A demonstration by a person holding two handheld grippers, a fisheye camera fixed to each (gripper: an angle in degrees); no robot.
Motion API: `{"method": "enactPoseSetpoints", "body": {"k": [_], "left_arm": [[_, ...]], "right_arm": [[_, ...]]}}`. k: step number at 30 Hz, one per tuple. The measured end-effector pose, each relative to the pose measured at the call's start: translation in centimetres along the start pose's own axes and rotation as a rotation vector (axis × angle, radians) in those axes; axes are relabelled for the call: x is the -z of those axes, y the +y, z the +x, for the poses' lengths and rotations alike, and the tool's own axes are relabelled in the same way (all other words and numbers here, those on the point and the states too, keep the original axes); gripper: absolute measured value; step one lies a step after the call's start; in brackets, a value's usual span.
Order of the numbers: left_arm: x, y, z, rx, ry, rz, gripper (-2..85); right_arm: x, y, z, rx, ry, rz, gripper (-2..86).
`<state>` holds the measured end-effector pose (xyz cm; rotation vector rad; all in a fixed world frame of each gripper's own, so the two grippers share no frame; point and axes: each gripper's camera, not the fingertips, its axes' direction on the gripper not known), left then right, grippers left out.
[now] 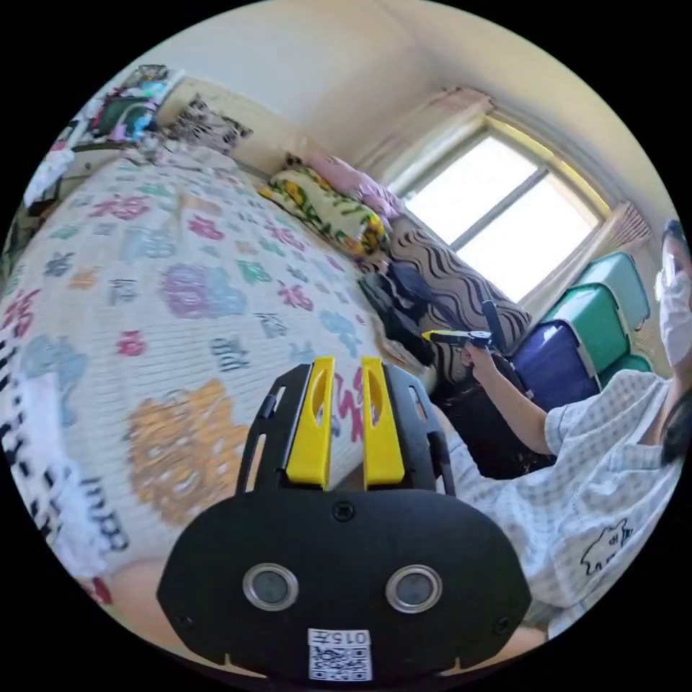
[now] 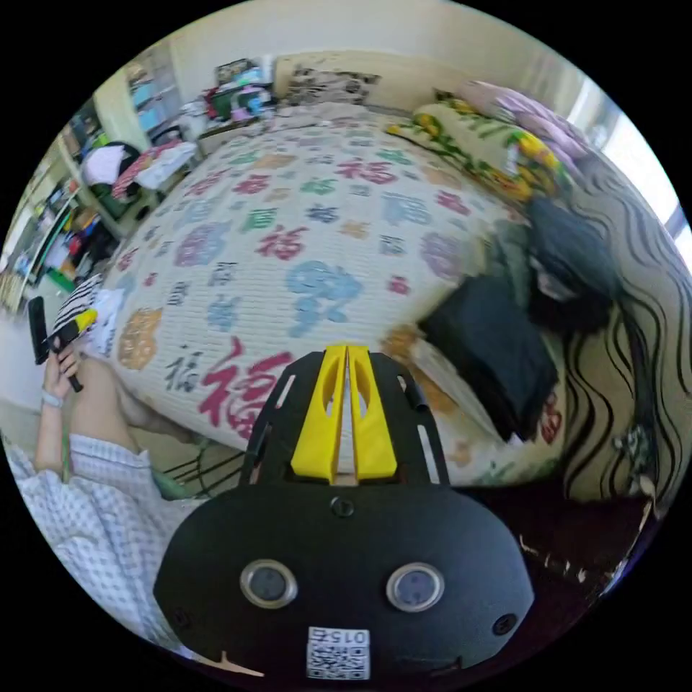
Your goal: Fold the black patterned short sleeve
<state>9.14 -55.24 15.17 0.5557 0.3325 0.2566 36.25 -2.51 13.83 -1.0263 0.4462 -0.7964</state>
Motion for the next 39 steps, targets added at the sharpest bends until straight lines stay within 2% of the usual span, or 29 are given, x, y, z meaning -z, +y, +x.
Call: {"method": "enactPoseSetpoints", "body": {"k": [5,11,14,19,24,27,32,37,39], "left_arm": [[-22.8,-6.0,8.4,-0.116,0.167,-0.197,8.6],[-47.0,-11.5,17.9,-0.176,0.228,-0.389,8.9],[-56.7,-12.0,20.3,-0.129,0.177,-0.462,9.4],[-65.9,-11.2,21.5,-0.045,0.086,-0.519,6.2],[-65.2,-11.1,21.5,-0.036,0.213,-0.451,1.1],[-60.8,-11.3,22.9,-0.094,0.288,-0.364,0.4],[-45.3,-11.8,24.5,-0.205,0.362,-0.131,0.6],[-30.1,-10.5,25.8,-0.349,0.303,0.061,4.1],[-25.8,-9.8,25.9,-0.398,0.267,0.053,8.4]], "right_arm": [[2.5,4.3,9.4,-0.223,0.146,-0.049,3.4],[4.2,5.0,12.5,-0.204,0.145,-0.070,6.4],[4.0,4.0,12.0,-0.131,0.142,-0.119,7.2],[5.1,3.7,10.7,-0.089,0.142,-0.149,3.5],[11.4,5.3,9.0,-0.102,0.046,-0.041,0.7],[18.1,6.2,5.8,-0.059,-0.012,0.091,0.3],[32.4,7.1,-2.9,0.121,-0.157,0.385,0.0],[40.7,7.3,-11.8,0.312,-0.245,0.519,-0.2],[42.3,7.1,-14.3,0.342,-0.303,0.547,-0.2]]}}
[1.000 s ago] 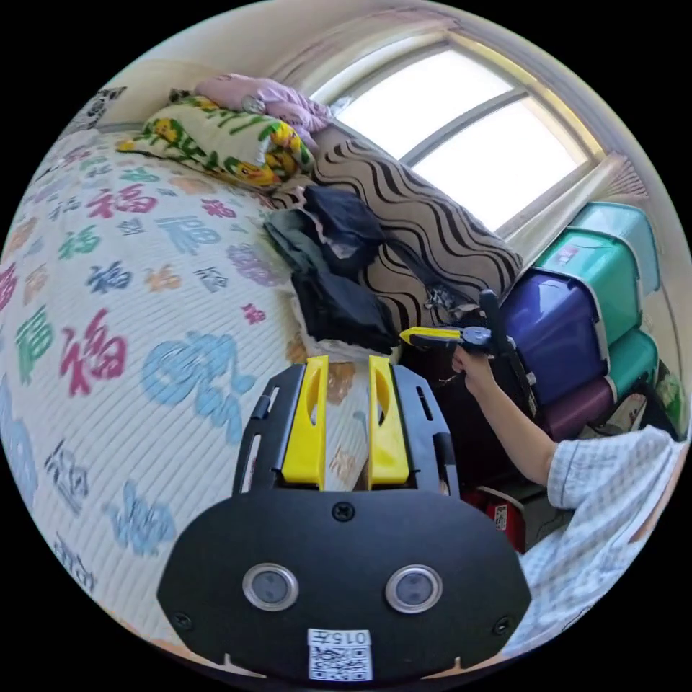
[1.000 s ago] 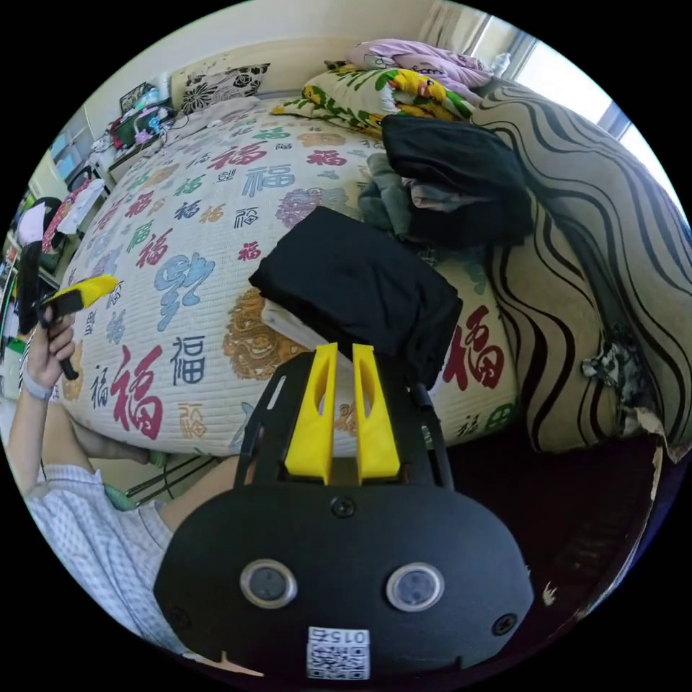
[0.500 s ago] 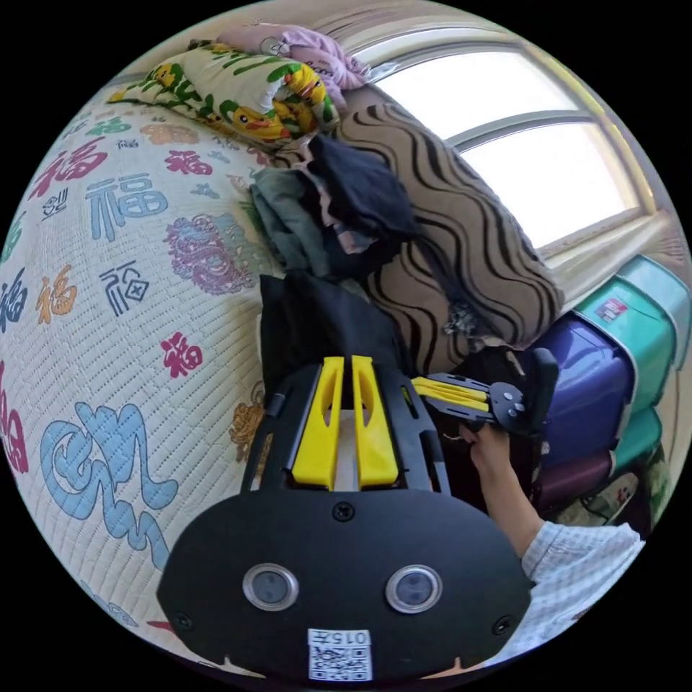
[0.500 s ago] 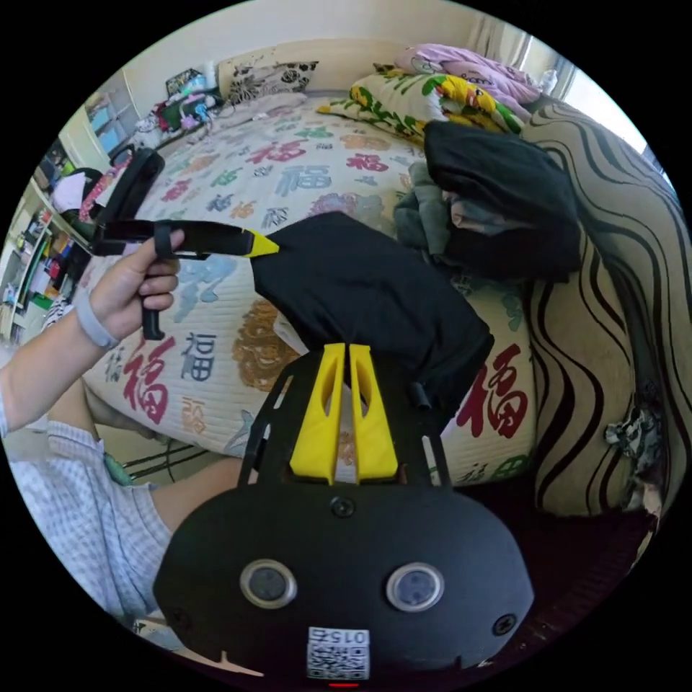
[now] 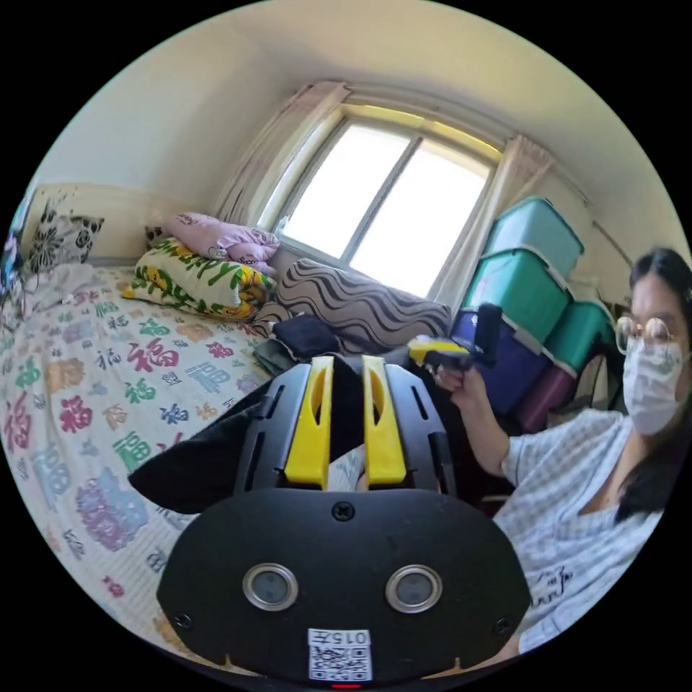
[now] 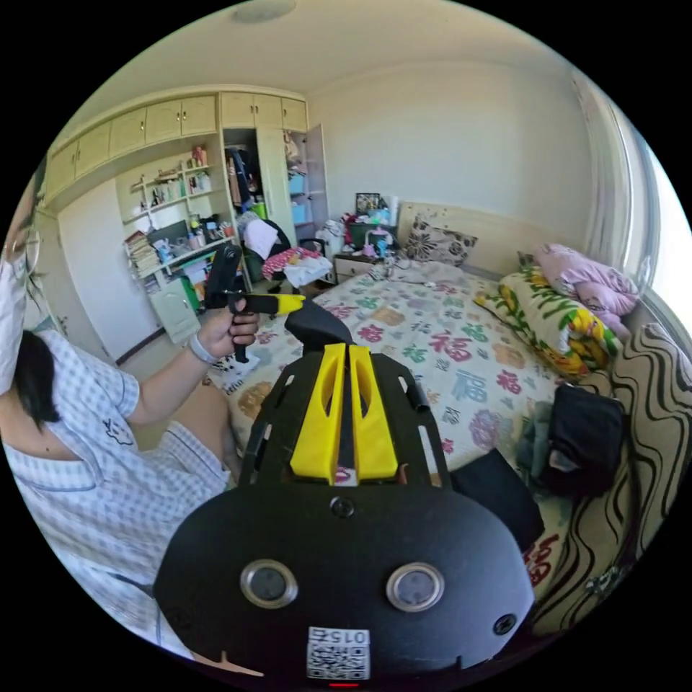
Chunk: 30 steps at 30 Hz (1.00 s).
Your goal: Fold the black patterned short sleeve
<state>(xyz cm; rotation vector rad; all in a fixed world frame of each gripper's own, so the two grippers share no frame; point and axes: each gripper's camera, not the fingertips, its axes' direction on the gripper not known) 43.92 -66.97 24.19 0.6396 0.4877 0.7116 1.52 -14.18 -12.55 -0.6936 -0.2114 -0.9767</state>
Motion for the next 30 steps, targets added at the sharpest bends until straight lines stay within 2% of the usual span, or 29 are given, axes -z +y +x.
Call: {"method": "enactPoseSetpoints", "body": {"k": [3,4,5,7,10,11,14,16,19,22,27,30], "left_arm": [[6.2,3.5,2.9,-0.102,-0.120,-0.078,13.6],[8.5,6.1,3.7,-0.113,-0.249,-0.109,14.0],[10.4,9.1,4.1,-0.094,-0.354,-0.130,14.4],[12.6,13.9,3.4,-0.016,-0.414,-0.127,15.3],[11.5,20.7,1.1,0.107,-0.526,-0.297,16.7],[9.7,22.7,0.5,0.115,-0.539,-0.376,15.4],[5.1,26.2,-0.8,0.108,-0.652,-0.464,11.2],[2.9,27.3,-1.5,0.135,-0.635,-0.481,9.0],[0.5,27.8,-1.8,0.164,-0.460,-0.482,3.2],[0.9,27.0,-1.4,0.177,-0.433,-0.448,0.2],[7.0,22.3,0.1,0.161,-0.441,-0.333,-0.7],[12.1,17.8,3.1,0.070,-0.474,-0.236,-0.7]], "right_arm": [[-0.5,-1.6,-2.5,-0.021,-0.117,0.029,-0.2],[-1.0,-1.9,-3.4,-0.028,-0.163,0.022,-0.2],[-1.8,-2.0,-4.4,-0.028,-0.200,0.004,-0.3],[-3.1,-2.0,-5.8,-0.026,-0.250,-0.030,-0.3],[-5.7,-1.6,-7.8,-0.047,-0.345,-0.092,-0.3],[-6.7,-1.5,-8.5,-0.055,-0.375,-0.118,-0.3],[-8.0,-1.3,-10.5,-0.040,-0.403,-0.173,-0.3],[-7.8,-1.3,-11.4,-0.021,-0.372,-0.189,-0.3],[-6.9,-1.1,-12.0,0.001,-0.295,-0.210,-0.3],[-5.8,-0.5,-11.6,-0.007,-0.235,-0.214,-0.2],[-3.8,0.2,-10.2,-0.029,-0.190,-0.163,-0.2],[-2.1,0.2,-9.5,-0.017,-0.165,-0.086,-0.2]]}}
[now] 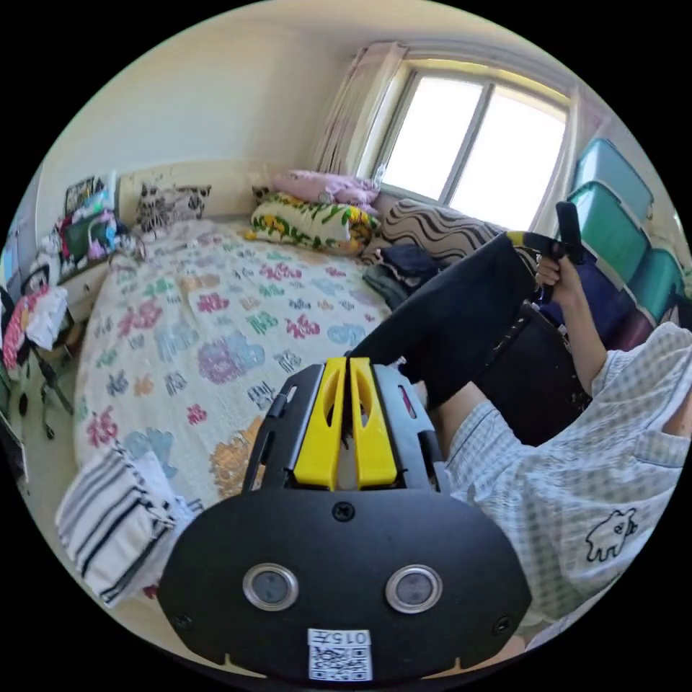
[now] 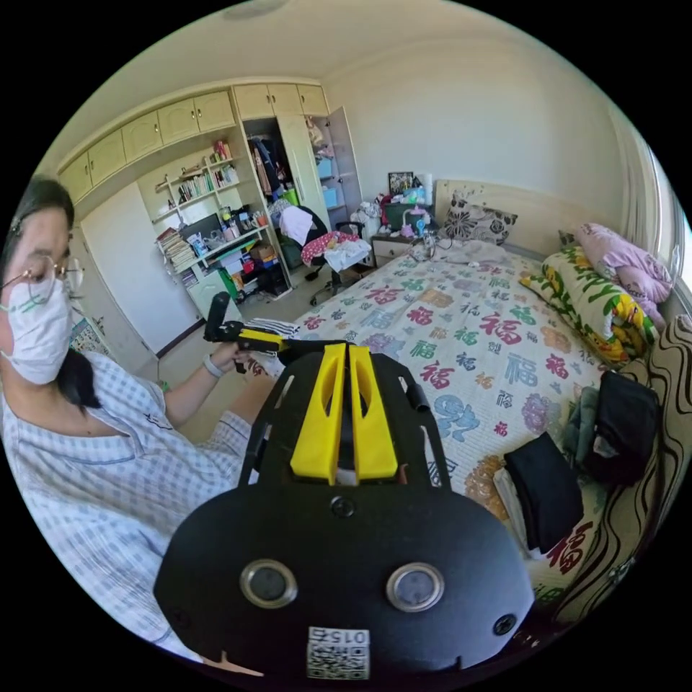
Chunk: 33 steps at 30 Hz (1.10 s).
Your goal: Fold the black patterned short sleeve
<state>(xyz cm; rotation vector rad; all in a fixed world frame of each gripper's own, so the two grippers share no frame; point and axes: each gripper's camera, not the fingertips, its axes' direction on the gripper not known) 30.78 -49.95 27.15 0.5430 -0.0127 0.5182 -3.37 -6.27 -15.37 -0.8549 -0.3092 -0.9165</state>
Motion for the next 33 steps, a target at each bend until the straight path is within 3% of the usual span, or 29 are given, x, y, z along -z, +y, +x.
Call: {"method": "enactPoseSetpoints", "body": {"k": [6,12,15,17,23,29,33], "left_arm": [[8.1,-7.6,1.1,-0.174,-0.123,0.173,-0.5],[-1.7,-14.1,-7.3,-0.072,-0.239,-0.032,0.7],[-8.6,-12.2,-13.4,0.141,-0.318,-0.199,0.8],[-10.2,-8.3,-15.0,0.196,-0.396,-0.259,1.2],[-11.9,2.3,-13.0,0.073,-0.146,-0.459,6.0],[-17.7,5.2,-9.5,-0.148,-0.114,-0.735,8.6],[-20.7,4.8,-9.4,-0.217,-0.133,-0.795,8.7]], "right_arm": [[0.0,-1.3,2.6,0.039,0.095,0.066,-0.1],[-13.9,-3.4,13.0,-0.135,0.212,-0.158,0.3],[-21.8,-1.6,17.8,-0.251,0.243,-0.316,0.1],[-24.8,1.3,17.4,-0.170,0.182,-0.340,0.2],[-34.0,13.2,12.0,0.178,0.064,-0.621,3.4],[-41.4,17.9,11.5,0.248,-0.052,-0.770,7.2],[-44.5,18.8,13.1,0.299,0.017,-0.826,7.1]]}}
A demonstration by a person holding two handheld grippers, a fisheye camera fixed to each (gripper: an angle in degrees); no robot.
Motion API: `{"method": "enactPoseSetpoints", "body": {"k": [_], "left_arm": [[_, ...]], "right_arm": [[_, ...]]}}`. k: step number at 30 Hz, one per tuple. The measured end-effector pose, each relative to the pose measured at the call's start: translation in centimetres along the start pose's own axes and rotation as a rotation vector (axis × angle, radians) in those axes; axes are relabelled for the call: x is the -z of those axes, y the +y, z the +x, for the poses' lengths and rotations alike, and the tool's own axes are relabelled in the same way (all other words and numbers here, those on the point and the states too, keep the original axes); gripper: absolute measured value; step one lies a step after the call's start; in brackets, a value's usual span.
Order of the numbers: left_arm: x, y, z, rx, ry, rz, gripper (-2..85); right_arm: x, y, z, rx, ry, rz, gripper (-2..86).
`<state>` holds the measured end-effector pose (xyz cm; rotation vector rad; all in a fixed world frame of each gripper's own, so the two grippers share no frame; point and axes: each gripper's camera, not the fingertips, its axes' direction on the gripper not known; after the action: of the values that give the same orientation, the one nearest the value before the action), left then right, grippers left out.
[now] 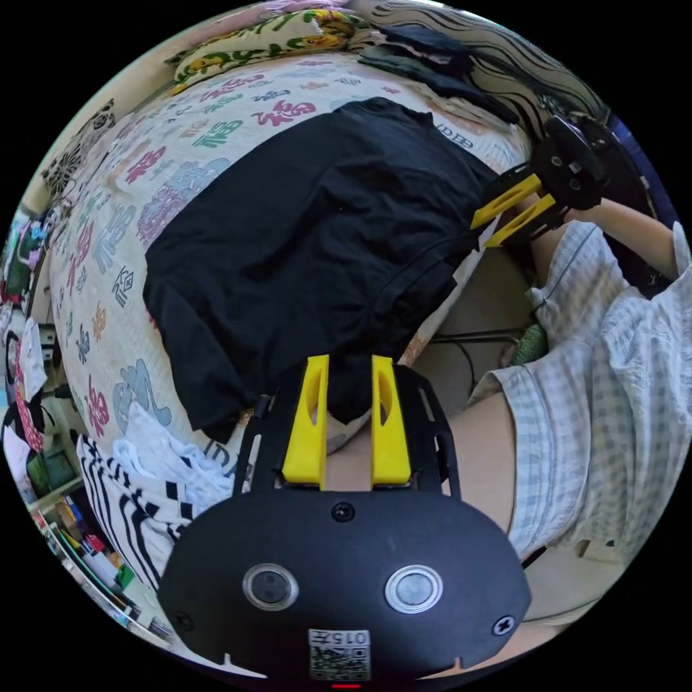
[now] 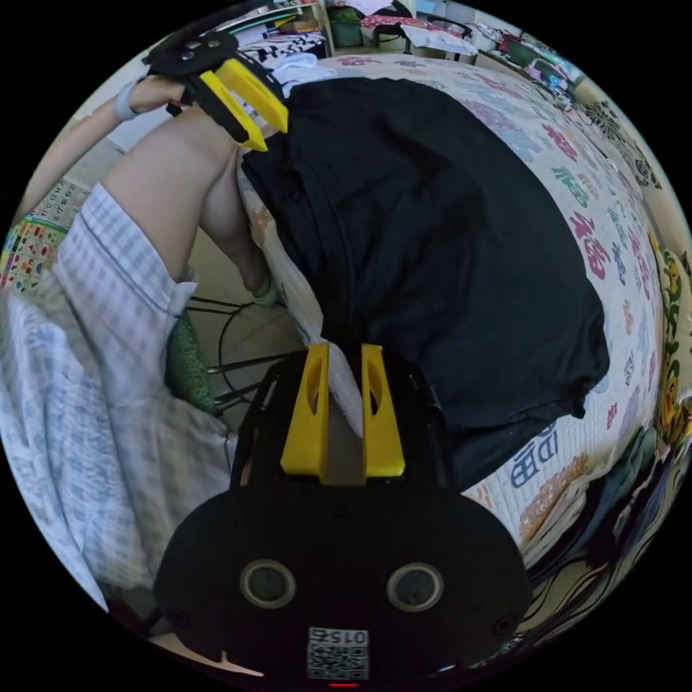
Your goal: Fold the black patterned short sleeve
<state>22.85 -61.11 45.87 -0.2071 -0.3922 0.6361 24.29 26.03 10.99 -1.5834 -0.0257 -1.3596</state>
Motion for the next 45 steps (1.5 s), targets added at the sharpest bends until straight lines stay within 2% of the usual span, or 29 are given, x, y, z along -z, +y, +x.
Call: {"method": "enactPoseSetpoints", "body": {"k": [7,13,16,21,23,27,31,38,40,43,45], "left_arm": [[-3.5,-2.9,-0.6,-0.108,-0.063,-0.107,6.6],[-1.1,-2.6,-2.1,-0.095,-0.047,-0.048,1.6],[2.2,-2.8,-3.4,-0.086,-0.001,0.029,1.0],[7.5,-4.1,-6.6,-0.114,0.177,0.122,1.1],[7.6,-4.8,-8.1,-0.147,0.280,0.076,2.0],[5.3,-5.0,-8.2,-0.157,0.280,0.011,8.0],[3.5,-3.8,-5.5,-0.164,0.238,0.006,11.1],[0.6,-1.8,-1.0,-0.128,-0.082,0.127,5.7],[0.3,-1.8,-0.9,-0.122,-0.081,0.163,3.7],[-1.7,-2.0,-0.9,-0.152,-0.112,0.056,1.6],[-1.4,-1.3,-1.1,-0.158,-0.105,0.070,0.9]], "right_arm": [[-1.5,0.8,4.8,-0.004,-0.031,-0.022,3.1],[3.4,4.7,11.2,-0.116,-0.186,0.123,0.9],[8.1,6.5,15.1,-0.161,-0.171,0.202,0.7],[14.1,8.1,21.9,-0.211,-0.259,0.285,0.5],[15.5,8.3,24.1,-0.194,-0.336,0.323,0.5],[15.7,8.6,26.1,-0.189,-0.426,0.342,0.5],[15.8,9.5,27.5,-0.206,-0.464,0.364,0.5],[16.9,11.1,30.1,-0.241,-0.514,0.395,0.5],[17.4,11.3,30.4,-0.239,-0.503,0.392,0.5],[18.0,11.8,30.6,-0.235,-0.471,0.373,0.5],[18.3,12.2,30.8,-0.235,-0.451,0.360,0.5]]}}
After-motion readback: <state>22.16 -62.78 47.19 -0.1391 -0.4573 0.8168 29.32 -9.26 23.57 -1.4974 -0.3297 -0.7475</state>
